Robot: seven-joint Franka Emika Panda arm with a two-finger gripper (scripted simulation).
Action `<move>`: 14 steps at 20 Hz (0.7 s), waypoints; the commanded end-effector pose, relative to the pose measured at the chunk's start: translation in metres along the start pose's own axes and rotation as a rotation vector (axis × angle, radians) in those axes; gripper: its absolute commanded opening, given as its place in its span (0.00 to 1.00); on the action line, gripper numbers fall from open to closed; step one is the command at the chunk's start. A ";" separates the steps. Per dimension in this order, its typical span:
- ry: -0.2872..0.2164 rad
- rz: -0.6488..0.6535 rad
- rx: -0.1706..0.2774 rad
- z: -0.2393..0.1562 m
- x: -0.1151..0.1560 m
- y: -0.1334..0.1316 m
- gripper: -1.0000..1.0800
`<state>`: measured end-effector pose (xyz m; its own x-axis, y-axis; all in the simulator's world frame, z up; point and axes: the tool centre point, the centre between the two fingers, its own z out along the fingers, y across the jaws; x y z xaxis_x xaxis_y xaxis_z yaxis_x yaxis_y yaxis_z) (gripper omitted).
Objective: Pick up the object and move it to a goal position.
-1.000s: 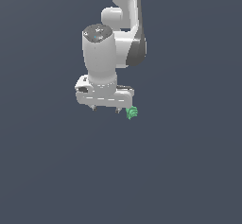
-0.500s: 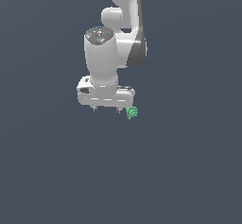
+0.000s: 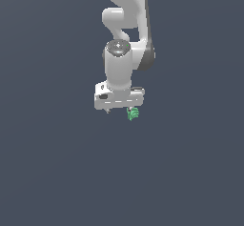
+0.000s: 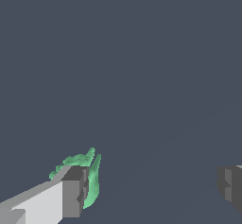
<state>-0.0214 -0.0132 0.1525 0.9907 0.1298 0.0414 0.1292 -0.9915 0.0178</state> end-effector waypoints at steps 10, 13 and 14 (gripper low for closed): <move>-0.033 -0.315 0.020 0.050 -0.054 -0.067 0.96; -0.036 -0.352 0.024 0.055 -0.061 -0.075 0.96; -0.037 -0.360 0.024 0.056 -0.063 -0.076 0.96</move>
<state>-0.0876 0.0508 0.0952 0.8903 0.4553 0.0016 0.4553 -0.8903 0.0019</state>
